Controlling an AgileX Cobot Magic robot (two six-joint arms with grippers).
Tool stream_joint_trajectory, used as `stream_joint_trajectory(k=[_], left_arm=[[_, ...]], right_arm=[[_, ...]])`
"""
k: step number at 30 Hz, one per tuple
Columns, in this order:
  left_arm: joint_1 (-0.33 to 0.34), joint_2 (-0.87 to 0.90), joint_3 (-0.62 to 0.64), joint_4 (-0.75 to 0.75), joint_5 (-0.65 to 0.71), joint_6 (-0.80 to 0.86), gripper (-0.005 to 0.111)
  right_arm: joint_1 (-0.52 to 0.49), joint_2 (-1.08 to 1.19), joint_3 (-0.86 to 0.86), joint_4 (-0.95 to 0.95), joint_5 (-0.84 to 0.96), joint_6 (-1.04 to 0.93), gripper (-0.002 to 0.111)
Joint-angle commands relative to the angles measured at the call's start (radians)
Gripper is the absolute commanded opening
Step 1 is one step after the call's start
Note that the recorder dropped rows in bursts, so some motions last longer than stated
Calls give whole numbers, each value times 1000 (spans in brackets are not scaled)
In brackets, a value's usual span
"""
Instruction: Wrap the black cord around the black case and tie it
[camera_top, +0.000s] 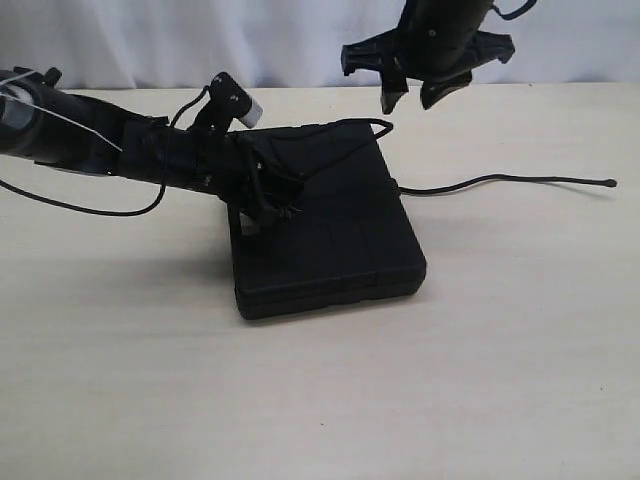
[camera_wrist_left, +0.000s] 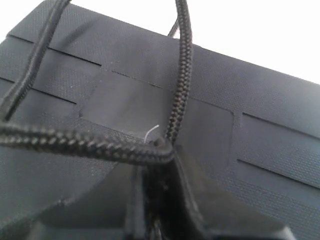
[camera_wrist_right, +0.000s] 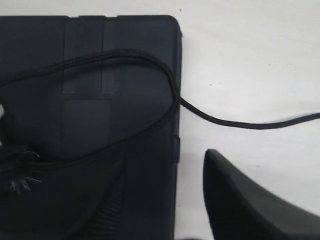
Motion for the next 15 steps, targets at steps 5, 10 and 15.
stream_joint_trajectory(k=[5,10,15], left_arm=[[-9,-1,-15,73,27,31,0],[-9,-8,-43,185,45,31,0],[-9,-32,-55,272,89,31,0]], right_arm=[[-125,-21,3,-171,102,-28,59],[-330,20,86,-112,27,-73,59],[-387,98,89,-114,-63,-288,58]])
